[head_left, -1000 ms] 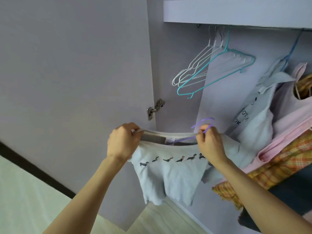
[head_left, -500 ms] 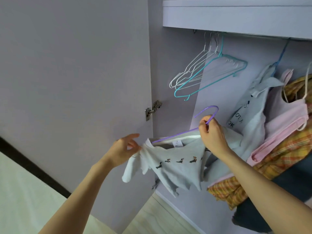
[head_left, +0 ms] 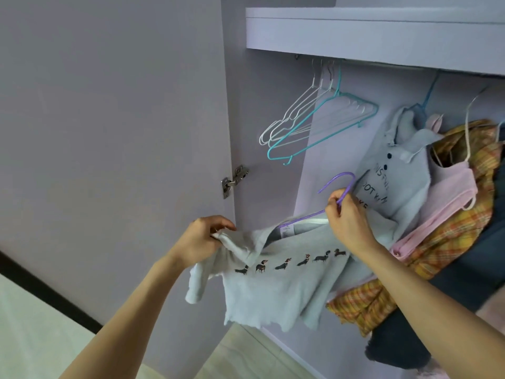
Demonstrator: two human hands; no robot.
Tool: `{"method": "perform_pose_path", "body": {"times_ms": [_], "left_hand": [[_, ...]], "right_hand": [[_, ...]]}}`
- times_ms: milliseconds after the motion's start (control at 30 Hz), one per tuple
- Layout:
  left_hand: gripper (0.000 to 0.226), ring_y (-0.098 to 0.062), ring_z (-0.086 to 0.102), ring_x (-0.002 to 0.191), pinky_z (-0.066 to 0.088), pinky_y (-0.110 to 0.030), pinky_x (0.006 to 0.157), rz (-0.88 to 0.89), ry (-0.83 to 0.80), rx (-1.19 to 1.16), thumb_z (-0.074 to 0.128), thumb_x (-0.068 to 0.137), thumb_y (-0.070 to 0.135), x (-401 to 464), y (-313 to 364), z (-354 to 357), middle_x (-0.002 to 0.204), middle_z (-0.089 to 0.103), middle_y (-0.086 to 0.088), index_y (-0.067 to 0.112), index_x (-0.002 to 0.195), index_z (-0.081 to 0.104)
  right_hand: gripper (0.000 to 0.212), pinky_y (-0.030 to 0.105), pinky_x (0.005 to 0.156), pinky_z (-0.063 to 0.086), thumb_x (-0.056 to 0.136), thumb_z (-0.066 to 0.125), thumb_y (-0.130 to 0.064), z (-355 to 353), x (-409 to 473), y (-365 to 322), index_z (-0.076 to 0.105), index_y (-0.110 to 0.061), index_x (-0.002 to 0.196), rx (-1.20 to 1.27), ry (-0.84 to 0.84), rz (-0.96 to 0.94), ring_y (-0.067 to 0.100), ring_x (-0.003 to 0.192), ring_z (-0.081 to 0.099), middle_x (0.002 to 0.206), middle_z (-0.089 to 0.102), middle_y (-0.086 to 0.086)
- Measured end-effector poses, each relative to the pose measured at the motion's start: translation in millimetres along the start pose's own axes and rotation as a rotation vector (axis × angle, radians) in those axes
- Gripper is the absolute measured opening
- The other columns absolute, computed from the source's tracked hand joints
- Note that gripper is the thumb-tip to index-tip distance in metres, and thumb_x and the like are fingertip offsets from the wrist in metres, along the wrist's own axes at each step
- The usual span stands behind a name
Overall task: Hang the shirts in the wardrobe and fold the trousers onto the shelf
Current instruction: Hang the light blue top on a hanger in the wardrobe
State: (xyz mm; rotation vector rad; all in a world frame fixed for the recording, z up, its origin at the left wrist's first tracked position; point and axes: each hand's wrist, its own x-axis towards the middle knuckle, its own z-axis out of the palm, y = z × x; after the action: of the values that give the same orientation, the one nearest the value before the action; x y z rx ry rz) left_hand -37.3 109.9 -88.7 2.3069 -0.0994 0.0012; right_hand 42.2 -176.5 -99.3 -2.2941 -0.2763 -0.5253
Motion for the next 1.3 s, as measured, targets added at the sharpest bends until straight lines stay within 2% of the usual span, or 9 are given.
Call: {"method": "perform_pose_path", "body": {"times_ms": [133,300,433,533,733,867,1133,1233,1300], "left_hand": [[0.036,-0.017,0.054,0.096,0.039,-0.02,0.081,-0.062,-0.098,0.082,0.061,0.081,0.001,1.0,-4.4,3.1,0.107,0.053,-0.003,0.016,0.114,0.06],[0.014,-0.024,0.055,0.078,0.043,-0.03,0.075,0.018,0.065,0.091,0.057,0.092,0.026,-1.4,0.2,9.3,0.081,0.062,-0.005,0.014,0.093,0.064],[0.023,-0.031,0.056,0.078,0.043,-0.034,0.073,0.109,0.124,0.246,0.047,0.096,0.019,4.9,11.3,20.2,0.079,0.067,-0.007,0.011,0.085,0.065],[0.022,-0.027,0.06,0.08,0.043,-0.03,0.068,0.131,0.241,0.313,0.047,0.096,0.022,9.1,21.3,33.4,0.081,0.068,0.005,0.017,0.086,0.065],[0.037,-0.032,0.061,0.102,0.048,-0.037,0.082,0.107,0.351,0.329,0.049,0.095,0.034,8.0,5.0,13.9,0.118,0.066,-0.002,0.019,0.128,0.053],[0.024,-0.034,0.06,0.087,0.045,-0.034,0.07,0.081,0.387,0.354,0.048,0.096,0.028,11.1,-1.4,13.4,0.091,0.069,-0.006,0.015,0.105,0.066],[0.024,-0.034,0.06,0.085,0.036,-0.032,0.074,0.166,0.355,0.446,0.043,0.098,0.022,21.6,5.0,38.7,0.095,0.067,-0.007,0.008,0.102,0.062],[0.02,-0.031,0.061,0.086,0.028,-0.033,0.085,0.128,0.423,0.429,0.046,0.097,0.014,27.0,0.3,38.4,0.089,0.067,-0.01,0.005,0.099,0.063],[0.017,-0.031,0.062,0.085,0.027,-0.034,0.085,0.103,0.451,0.391,0.048,0.096,0.011,29.4,-4.5,35.7,0.086,0.067,-0.011,0.004,0.098,0.064]], "right_hand": [[0.017,0.027,0.057,0.023,0.087,0.046,0.001,1.9,1.7,-5.9,0.044,-0.01,0.074,0.114,0.044,0.044,0.023,0.059,0.04,0.062,0.044,0.004],[0.018,0.024,0.052,0.025,0.086,0.044,0.002,1.8,1.8,-12.1,0.044,-0.009,0.071,0.162,0.052,0.048,0.011,0.051,0.04,0.056,0.041,-0.002],[0.02,0.012,0.051,0.029,0.088,0.046,-0.002,8.4,-2.6,-24.4,0.042,-0.015,0.073,0.148,0.026,-0.028,0.005,0.053,0.041,0.058,0.041,-0.007],[0.023,0.021,0.053,0.024,0.089,0.045,-0.005,13.1,-2.5,-33.4,0.039,-0.018,0.071,0.161,-0.011,-0.053,0.007,0.054,0.039,0.057,0.038,-0.007],[0.018,0.017,0.05,0.025,0.091,0.045,-0.005,-2.0,6.8,-28.6,0.043,-0.013,0.075,0.141,0.054,0.011,0.006,0.056,0.041,0.059,0.041,-0.007],[0.017,0.023,0.053,0.021,0.092,0.044,-0.005,-1.3,9.1,-31.8,0.043,-0.011,0.076,0.137,0.054,0.025,0.007,0.057,0.041,0.06,0.041,-0.006],[0.018,0.024,0.056,0.022,0.093,0.044,-0.01,11.7,5.1,-44.2,0.041,-0.015,0.076,0.07,-0.038,-0.098,0.014,0.061,0.04,0.062,0.041,-0.005],[0.009,0.019,0.068,0.034,0.093,0.049,-0.017,6.6,1.6,-34.8,0.055,-0.014,0.099,0.135,-0.097,-0.151,0.005,0.075,0.046,0.078,0.048,-0.008],[0.03,0.023,0.081,0.038,0.092,0.052,-0.019,0.4,-2.5,-19.1,0.052,-0.014,0.121,0.09,-0.179,-0.163,0.012,0.093,0.047,0.093,0.051,-0.006]]}}
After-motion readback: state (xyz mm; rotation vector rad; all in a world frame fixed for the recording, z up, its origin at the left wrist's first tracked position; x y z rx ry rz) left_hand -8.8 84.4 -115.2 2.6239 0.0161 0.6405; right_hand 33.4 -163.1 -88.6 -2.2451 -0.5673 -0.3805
